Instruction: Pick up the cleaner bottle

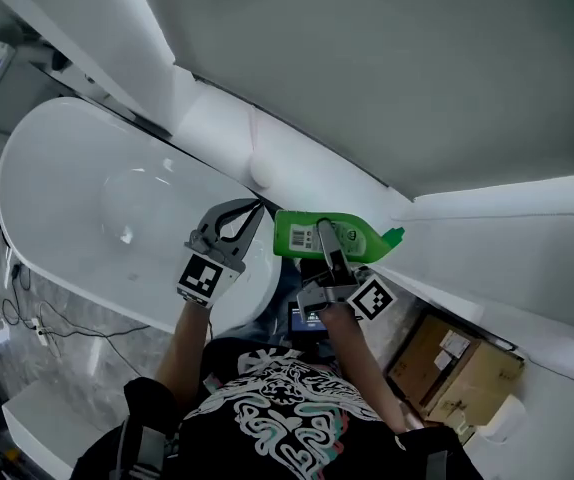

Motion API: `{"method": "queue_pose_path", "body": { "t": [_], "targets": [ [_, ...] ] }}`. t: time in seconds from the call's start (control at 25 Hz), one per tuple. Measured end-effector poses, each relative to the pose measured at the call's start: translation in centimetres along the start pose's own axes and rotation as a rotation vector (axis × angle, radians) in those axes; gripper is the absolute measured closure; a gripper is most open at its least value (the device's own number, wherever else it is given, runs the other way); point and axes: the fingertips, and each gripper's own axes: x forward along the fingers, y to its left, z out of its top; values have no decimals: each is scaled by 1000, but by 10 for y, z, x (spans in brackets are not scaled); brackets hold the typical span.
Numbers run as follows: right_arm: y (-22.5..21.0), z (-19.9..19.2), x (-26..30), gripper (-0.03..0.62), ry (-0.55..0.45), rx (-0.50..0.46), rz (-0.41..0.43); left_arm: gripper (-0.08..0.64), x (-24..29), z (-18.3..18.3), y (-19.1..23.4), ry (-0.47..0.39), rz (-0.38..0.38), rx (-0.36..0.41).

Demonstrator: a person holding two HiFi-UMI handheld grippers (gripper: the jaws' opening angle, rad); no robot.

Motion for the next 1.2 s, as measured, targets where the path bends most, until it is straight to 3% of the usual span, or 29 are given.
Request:
{"method": "queue_pose_path", "body": {
  "t": [0.56,1.2],
  "targets": [
    [45,6,9,385,-72,5,36,540,-17,52,6,-46,-9,56],
    [74,10,5,385,-130,8,71,538,-26,74,-7,-62,-17,95]
  ]
}}
